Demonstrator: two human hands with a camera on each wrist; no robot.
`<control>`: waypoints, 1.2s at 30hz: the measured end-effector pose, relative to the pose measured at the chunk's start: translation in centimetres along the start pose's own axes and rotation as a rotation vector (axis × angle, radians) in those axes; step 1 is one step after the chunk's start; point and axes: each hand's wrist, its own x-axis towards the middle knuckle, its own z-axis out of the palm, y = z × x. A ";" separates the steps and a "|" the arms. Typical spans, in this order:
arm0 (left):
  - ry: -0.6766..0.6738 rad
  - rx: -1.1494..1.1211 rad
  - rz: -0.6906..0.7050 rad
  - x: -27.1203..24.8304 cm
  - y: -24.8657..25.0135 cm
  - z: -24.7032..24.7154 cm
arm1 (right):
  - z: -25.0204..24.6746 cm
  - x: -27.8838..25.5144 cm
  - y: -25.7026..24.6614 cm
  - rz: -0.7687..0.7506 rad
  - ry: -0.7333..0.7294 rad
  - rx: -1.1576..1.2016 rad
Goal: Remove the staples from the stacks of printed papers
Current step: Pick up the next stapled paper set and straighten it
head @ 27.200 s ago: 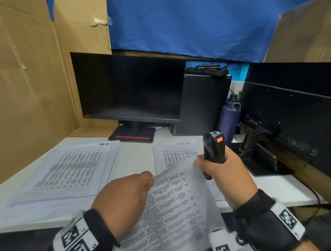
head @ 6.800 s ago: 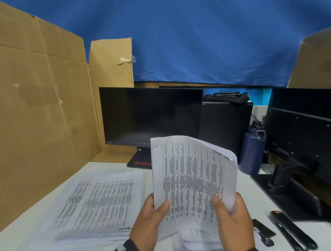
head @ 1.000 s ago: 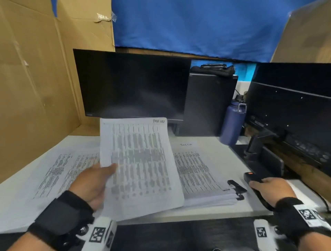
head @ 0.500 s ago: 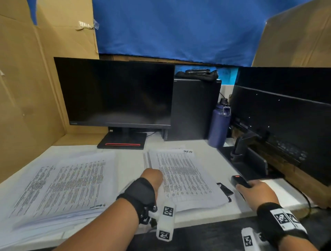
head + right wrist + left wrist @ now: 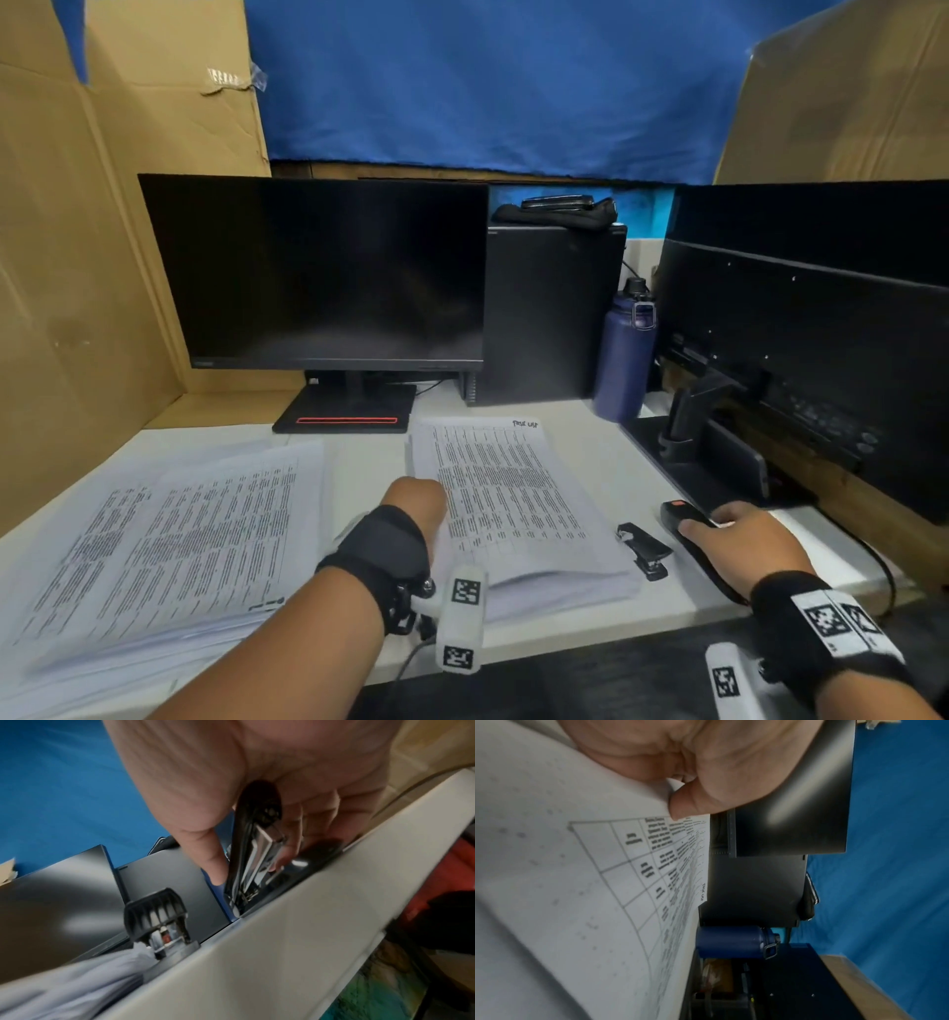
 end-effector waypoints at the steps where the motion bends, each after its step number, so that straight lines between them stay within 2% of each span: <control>1: 0.003 -0.034 -0.012 0.2 -0.3 -0.3 | -0.2 -0.1 -0.1 -0.017 0.033 -0.080; 3: 0.036 -0.101 -0.014 0.2 -0.4 -0.5 | -0.7 -0.6 -0.7 -0.092 0.094 -0.181; 5: 0.021 -0.109 0.020 -0.2 0.0 -0.7 | -1.1 -1.0 -1.5 -0.213 0.093 -0.168; 9: -0.049 -0.037 0.024 -0.9 1.2 -0.2 | -0.6 -2.4 -2.6 -0.387 -0.131 -0.168; 11: -0.064 -0.010 0.042 -1.7 1.8 -0.1 | -0.5 -3.0 -3.0 -0.396 -0.143 -0.272; 13: -0.128 -0.046 0.012 -2.0 1.5 0.7 | -0.6 -3.2 -3.2 -0.372 -0.087 -0.313; 15: -0.122 -0.424 -0.072 -2.0 1.1 0.9 | -0.6 -3.0 -3.2 -0.343 -0.072 -0.362; 16: -0.080 -0.487 -0.081 -1.9 0.7 0.9 | -0.4 -2.9 -3.3 -0.336 -0.072 -0.395; 18: -0.030 -0.522 -0.048 -2.7 -0.4 0.0 | -0.2 -3.1 -3.6 -0.342 -0.053 -0.464; 21: 0.012 -0.561 0.082 -4.5 -3.0 -1.6 | 0.0 -3.3 -4.1 -0.345 0.036 -0.525; 24: 0.078 -0.424 0.147 -6.1 -7.6 -4.2 | 0.5 -2.1 -3.3 -0.293 0.078 -0.437; 26: 0.152 -0.288 0.115 -6.6 -11.6 -6.3 | 2.1 1.1 -0.9 -0.310 0.109 -0.325; 28: 0.218 -0.092 0.031 -6.6 -16.0 -8.4 | 3.2 2.1 -0.1 -0.353 0.118 -0.155; 30: 0.260 0.081 -0.124 -6.3 -20.4 -10.3 | 2.6 -0.7 -2.2 -0.375 0.087 -0.022; 32: 0.259 0.198 -0.260 -6.1 -24.0 -11.7 | 1.8 -4.1 -5.0 -0.412 0.059 0.017; 34: 0.179 0.271 -0.338 -6.0 -26.3 -12.4 | 1.6 -7.3 -7.4 -0.457 0.020 0.034; 36: 0.101 0.309 -0.347 -5.9 -27.4 -12.5 | 2.5 -9.1 -8.5 -0.491 -0.023 0.054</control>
